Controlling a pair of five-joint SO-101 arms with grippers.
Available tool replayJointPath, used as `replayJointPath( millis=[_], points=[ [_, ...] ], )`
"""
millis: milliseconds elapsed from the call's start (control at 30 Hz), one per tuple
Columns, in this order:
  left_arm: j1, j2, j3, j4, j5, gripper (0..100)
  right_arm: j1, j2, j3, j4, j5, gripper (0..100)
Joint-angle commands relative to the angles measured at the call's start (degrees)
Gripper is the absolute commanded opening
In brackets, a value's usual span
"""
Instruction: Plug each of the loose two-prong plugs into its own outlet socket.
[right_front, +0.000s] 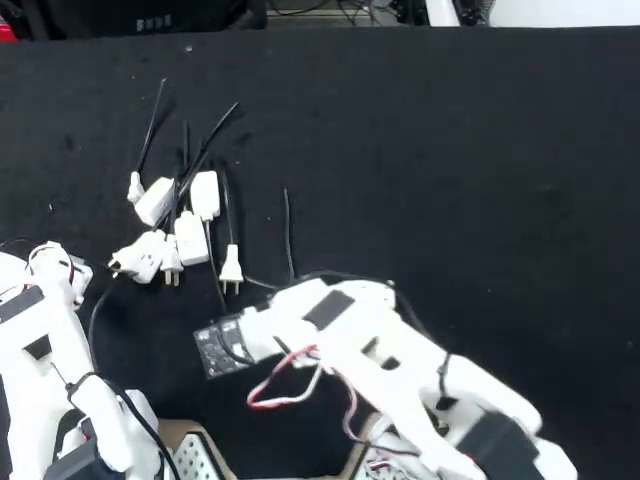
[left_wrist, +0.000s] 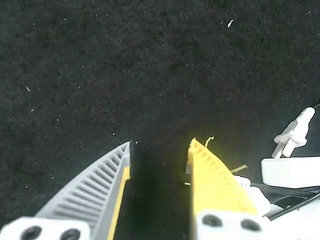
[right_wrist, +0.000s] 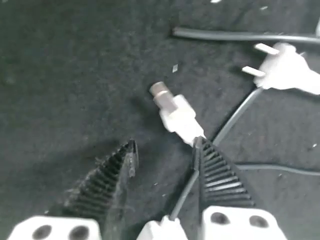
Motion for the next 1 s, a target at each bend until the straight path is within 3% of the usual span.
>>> replayJointPath(
  millis=[0, 500, 767, 900, 967],
  points=[
    [-0.5, -1.7, -1.6, -0.8, 0.3, 19, 0.8, 2.0, -4.5, -1.5, 0.6, 17.3],
    [-0.5, -1.7, -1.7, -0.6, 0.3, 19, 1.0, 2.7, -4.7, -2.1, 1.1, 17.1],
    [-0.5, -1.7, -1.5, -0.4, 0.3, 19, 1.7, 12.4, -6.1, -7.9, 1.1, 11.0],
    [-0.5, -1.7, -1.4, -0.4, 0.3, 19, 3.7, 13.5, -11.0, -3.6, 0.1, 4.4],
    [-0.5, -1.7, -1.4, -0.4, 0.3, 19, 4.4, 11.5, -14.3, 0.6, -5.1, 1.5]
  ],
)
